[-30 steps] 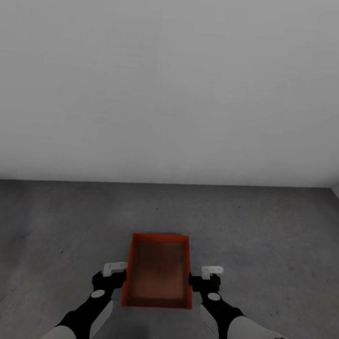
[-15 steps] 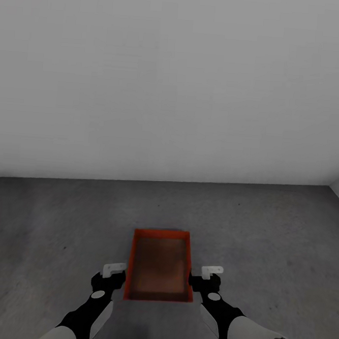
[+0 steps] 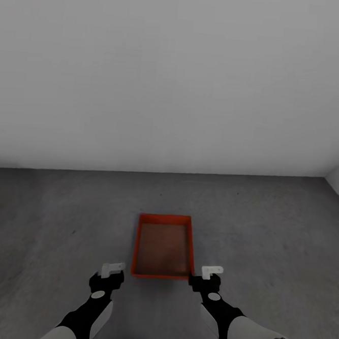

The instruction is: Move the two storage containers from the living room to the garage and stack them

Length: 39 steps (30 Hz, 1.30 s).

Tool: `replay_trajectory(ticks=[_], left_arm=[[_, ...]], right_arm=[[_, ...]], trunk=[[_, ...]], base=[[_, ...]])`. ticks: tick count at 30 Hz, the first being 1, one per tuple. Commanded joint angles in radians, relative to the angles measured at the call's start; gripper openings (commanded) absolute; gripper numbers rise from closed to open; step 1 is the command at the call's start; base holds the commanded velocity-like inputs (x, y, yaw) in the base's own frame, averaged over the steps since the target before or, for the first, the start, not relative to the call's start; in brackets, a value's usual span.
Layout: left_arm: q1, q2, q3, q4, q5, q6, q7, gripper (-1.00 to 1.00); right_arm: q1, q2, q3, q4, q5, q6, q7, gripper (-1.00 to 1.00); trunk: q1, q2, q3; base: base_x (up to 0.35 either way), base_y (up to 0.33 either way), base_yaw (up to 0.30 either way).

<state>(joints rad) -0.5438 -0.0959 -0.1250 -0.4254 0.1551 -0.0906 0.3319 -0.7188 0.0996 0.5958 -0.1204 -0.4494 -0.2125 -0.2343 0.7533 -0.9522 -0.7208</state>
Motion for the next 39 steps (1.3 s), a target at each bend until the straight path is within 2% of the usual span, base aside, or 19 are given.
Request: replay_trajectory(ticks=[1,39], left_arm=[[-0.001,0.001,-0.008,0.001,0.011,-0.005,0.007,1.00],[-0.001,0.002,-0.009,0.007,0.009,-0.005,-0.004,1.00]], right_arm=[[-0.001,0.000,0.009,0.001,-0.009,-0.004,-0.004,1.00],[-0.001,-0.003,0.009,0.001,-0.009,-0.002,-0.004,1.00]], trunk=[[-0.001,-0.001,-0.001],[-0.001,-0.001,-0.001]], base=[[-0.346,0.001,0.000],[-0.346,0.000,0.000]])
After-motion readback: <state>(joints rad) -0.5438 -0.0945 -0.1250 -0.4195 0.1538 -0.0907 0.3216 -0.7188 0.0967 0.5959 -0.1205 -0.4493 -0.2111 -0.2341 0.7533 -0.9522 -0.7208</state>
